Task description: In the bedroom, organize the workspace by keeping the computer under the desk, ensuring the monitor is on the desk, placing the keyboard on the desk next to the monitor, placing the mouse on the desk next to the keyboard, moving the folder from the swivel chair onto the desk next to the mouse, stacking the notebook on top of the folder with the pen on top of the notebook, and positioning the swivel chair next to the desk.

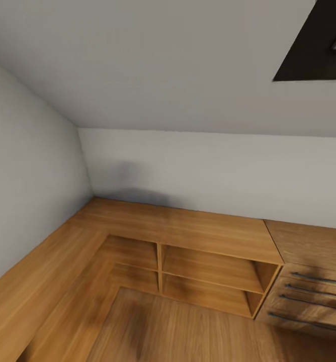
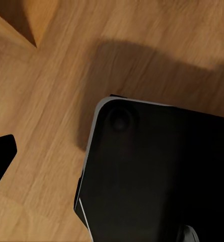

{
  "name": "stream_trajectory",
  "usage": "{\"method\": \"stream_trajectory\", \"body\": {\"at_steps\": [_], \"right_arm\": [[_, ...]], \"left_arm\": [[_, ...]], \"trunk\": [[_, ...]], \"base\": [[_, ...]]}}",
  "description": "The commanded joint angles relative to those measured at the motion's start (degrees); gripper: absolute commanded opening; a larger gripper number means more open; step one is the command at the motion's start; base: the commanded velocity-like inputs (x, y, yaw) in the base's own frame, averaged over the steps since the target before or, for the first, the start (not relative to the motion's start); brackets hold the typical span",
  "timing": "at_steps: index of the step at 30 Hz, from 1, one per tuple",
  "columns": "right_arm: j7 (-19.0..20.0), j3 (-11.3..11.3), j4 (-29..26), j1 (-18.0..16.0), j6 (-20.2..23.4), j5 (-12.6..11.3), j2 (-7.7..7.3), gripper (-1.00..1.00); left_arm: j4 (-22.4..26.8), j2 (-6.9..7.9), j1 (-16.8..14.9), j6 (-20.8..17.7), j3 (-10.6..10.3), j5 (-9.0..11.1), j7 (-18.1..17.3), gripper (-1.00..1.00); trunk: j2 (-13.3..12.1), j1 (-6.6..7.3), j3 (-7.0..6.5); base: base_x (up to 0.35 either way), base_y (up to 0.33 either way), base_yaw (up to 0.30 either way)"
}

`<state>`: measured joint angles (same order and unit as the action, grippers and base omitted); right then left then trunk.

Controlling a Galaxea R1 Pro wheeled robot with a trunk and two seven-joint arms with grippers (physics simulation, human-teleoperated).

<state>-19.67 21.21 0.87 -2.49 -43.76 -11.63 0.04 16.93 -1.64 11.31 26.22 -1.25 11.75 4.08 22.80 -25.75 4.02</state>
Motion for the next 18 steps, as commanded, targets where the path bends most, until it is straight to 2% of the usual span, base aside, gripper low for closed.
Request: {"method": "stream_trajectory", "body": {"at_steps": [1,9,18], "right_arm": [[0.21,0.47,0.09,-0.06,-0.19,-0.41,0.00,1.00],[1.42,0.42,0.09,-0.06,-0.19,-0.41,-0.06,1.00],[1.56,0.41,0.09,-0.06,-0.19,-0.41,-0.12,1.00]], "left_arm": [[0.12,0.01,0.03,0.06,-0.15,0.21,0.22,1.00],[0.14,0.00,0.03,0.06,-0.15,0.21,0.22,1.00],[0.12,0.02,0.03,0.06,-0.24,0.20,0.22,1.00]], "trunk": [[0.11,-0.04,0.08],[0.11,-0.04,-0.17],[0.11,-0.04,-0.46]], "base": [[0.000,0.000,-0.266],[0.057,0.000,-0.266],[0.273,0.000,-0.266]]}}
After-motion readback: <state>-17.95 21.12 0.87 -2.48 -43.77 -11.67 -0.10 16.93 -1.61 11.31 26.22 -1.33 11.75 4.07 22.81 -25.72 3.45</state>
